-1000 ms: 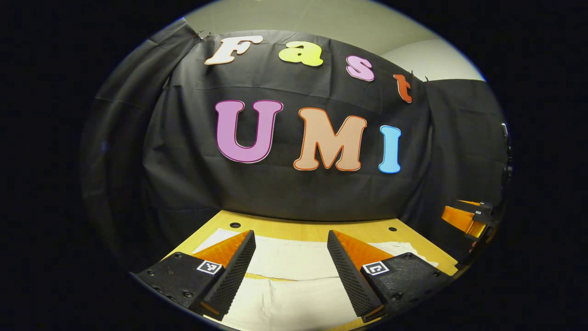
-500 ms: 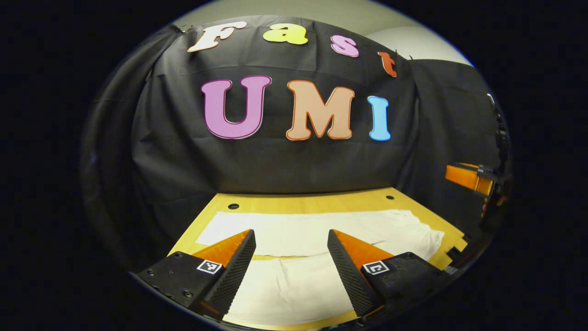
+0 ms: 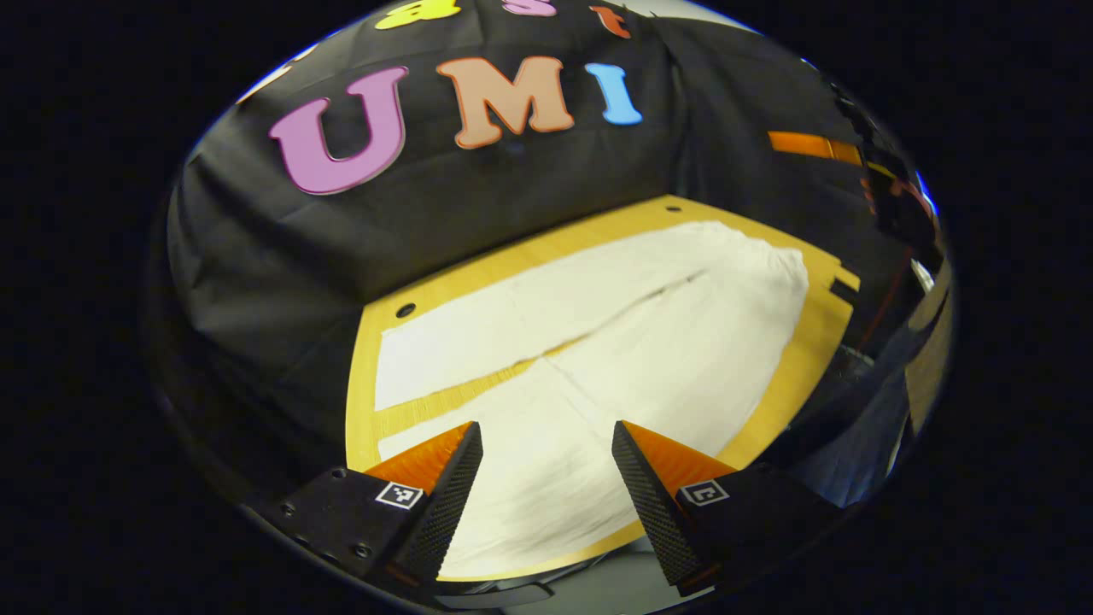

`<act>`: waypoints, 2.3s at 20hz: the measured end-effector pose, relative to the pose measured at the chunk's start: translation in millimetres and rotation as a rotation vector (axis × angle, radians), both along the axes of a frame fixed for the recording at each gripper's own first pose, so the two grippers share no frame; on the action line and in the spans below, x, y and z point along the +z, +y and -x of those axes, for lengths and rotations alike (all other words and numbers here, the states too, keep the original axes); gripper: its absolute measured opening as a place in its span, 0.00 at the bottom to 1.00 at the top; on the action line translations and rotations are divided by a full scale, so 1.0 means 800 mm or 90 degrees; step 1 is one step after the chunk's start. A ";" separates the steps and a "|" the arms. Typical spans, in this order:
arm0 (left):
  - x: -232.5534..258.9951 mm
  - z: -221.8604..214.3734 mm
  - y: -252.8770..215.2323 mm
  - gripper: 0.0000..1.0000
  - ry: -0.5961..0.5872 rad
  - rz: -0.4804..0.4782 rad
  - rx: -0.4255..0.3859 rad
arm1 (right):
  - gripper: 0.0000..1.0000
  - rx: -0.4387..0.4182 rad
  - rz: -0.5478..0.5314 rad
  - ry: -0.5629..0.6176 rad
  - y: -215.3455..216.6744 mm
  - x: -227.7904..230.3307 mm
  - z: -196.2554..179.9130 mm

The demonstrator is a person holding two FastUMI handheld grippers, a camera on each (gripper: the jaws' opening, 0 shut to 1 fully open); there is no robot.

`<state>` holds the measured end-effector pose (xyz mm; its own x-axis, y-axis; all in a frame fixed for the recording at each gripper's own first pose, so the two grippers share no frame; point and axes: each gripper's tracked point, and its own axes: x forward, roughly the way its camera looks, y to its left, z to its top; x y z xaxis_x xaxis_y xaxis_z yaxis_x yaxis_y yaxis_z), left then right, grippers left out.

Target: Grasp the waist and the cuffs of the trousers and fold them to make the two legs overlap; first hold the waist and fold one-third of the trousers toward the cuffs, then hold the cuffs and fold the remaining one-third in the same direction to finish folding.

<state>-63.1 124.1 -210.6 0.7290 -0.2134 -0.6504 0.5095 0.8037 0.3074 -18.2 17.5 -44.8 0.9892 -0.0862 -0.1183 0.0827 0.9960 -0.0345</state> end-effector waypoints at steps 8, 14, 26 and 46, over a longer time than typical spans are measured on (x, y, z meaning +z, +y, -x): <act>-0.079 0.061 0.076 0.89 0.211 -0.159 -0.173 | 0.98 -0.037 0.024 0.042 0.006 -0.036 0.009; -0.119 0.074 0.114 0.83 0.291 -0.231 -0.245 | 0.97 -0.050 0.050 0.062 0.009 -0.051 0.011; -0.142 0.089 0.130 0.76 0.364 -0.298 -0.309 | 0.98 -0.045 0.058 0.094 0.013 -0.077 0.001; -0.152 0.063 0.132 0.00 0.441 -0.351 -0.332 | 0.98 0.013 0.096 0.158 -0.017 -0.126 0.006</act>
